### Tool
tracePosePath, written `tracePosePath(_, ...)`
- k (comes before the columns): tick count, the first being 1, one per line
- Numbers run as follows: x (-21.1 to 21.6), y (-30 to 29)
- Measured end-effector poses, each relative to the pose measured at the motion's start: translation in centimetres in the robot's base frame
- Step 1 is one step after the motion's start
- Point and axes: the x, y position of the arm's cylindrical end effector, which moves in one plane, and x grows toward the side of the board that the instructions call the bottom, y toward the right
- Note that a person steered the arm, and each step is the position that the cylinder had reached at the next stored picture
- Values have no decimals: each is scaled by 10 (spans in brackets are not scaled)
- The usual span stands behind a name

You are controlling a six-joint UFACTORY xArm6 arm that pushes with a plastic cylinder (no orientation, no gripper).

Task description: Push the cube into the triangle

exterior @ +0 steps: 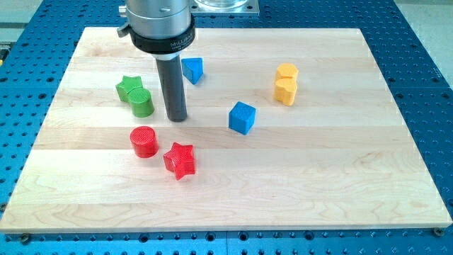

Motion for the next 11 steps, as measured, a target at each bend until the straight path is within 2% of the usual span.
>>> tracePosePath(3,1,-16)
tracePosePath(4,17,7)
tracePosePath(5,26,53)
tracePosePath(6,67,101)
tracePosePath(7,72,122)
tracePosePath(9,-4,92)
tracePosePath(10,-13,113)
tracePosePath(11,-45,111)
